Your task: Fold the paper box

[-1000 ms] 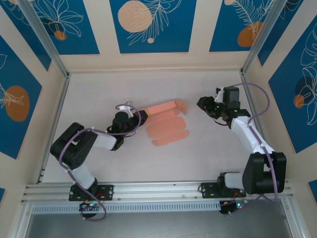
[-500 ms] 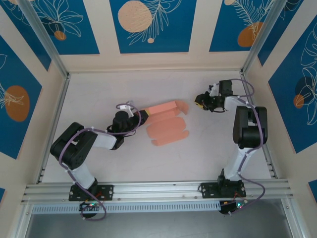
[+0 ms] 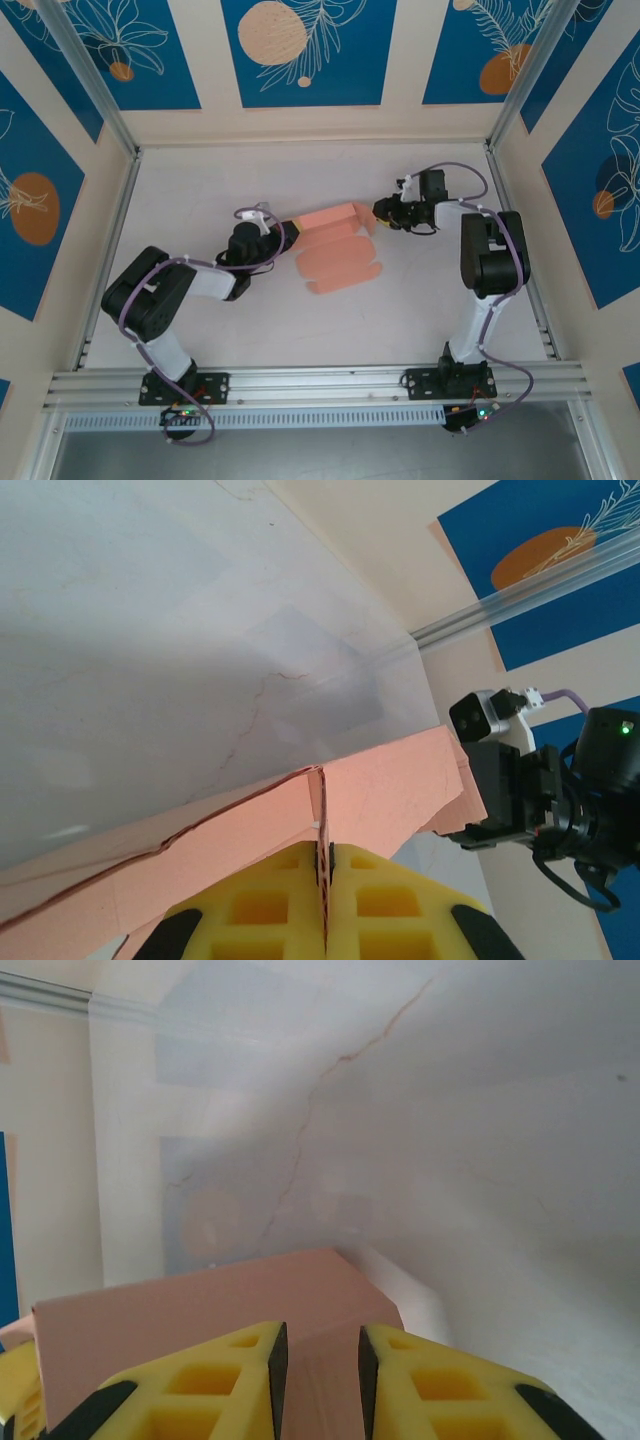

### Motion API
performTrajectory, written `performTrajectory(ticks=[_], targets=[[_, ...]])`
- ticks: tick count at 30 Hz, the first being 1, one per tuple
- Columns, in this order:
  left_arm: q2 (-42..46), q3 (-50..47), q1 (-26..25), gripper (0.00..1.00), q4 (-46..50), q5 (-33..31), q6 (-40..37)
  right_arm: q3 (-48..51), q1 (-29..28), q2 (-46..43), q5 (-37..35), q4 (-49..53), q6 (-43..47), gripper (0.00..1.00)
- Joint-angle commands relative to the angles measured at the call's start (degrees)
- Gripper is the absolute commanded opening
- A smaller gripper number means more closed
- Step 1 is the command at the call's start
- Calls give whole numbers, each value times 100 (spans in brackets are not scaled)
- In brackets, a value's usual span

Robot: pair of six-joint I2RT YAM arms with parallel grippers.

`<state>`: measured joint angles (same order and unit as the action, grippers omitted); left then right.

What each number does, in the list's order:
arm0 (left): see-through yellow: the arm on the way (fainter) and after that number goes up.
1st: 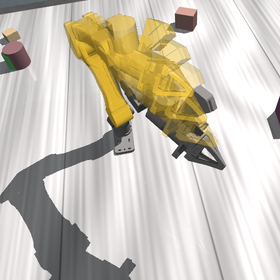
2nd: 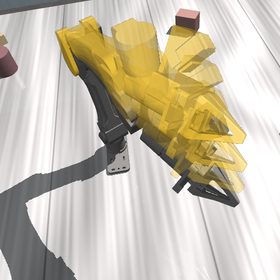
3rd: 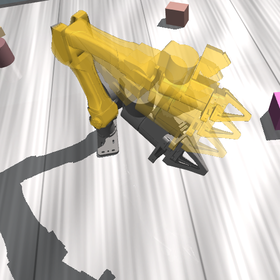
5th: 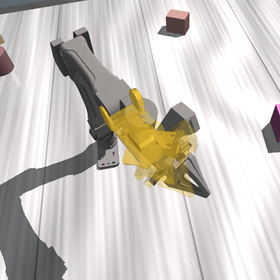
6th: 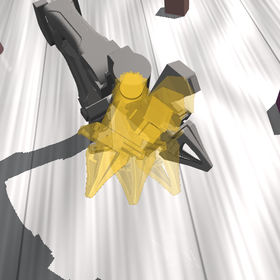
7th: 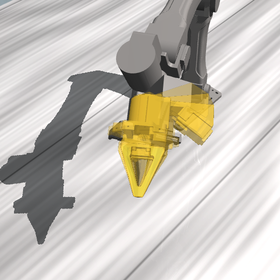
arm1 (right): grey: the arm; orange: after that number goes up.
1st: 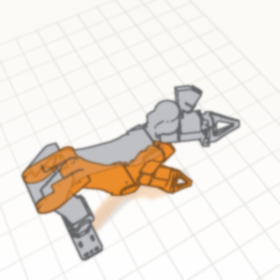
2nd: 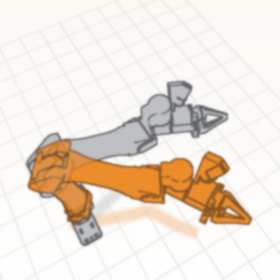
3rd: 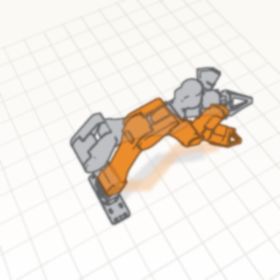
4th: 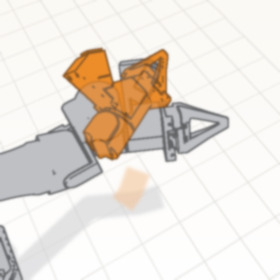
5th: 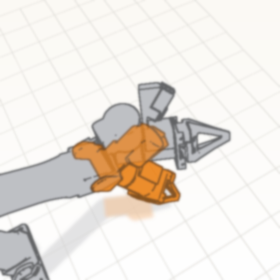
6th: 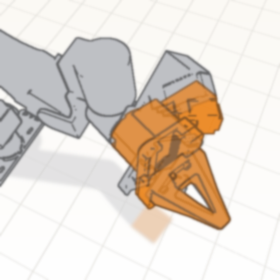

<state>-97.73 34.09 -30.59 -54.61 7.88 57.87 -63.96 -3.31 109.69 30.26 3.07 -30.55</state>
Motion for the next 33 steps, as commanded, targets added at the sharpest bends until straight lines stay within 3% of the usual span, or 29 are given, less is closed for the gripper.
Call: performTrajectory(ticks=[1, 14, 33], targets=[[-141, 186, 68, 0, 56, -136, -155, 252, -44, -285, 177, -268, 108, 28], [-328, 280, 79, 0, 151, -198, -140, 312, -384, -369, 206, -310, 698, 29], [-389, 397, 159, 0, 436, -94, -158, -96, -909, -256, -565, -56, 1816, 33]])
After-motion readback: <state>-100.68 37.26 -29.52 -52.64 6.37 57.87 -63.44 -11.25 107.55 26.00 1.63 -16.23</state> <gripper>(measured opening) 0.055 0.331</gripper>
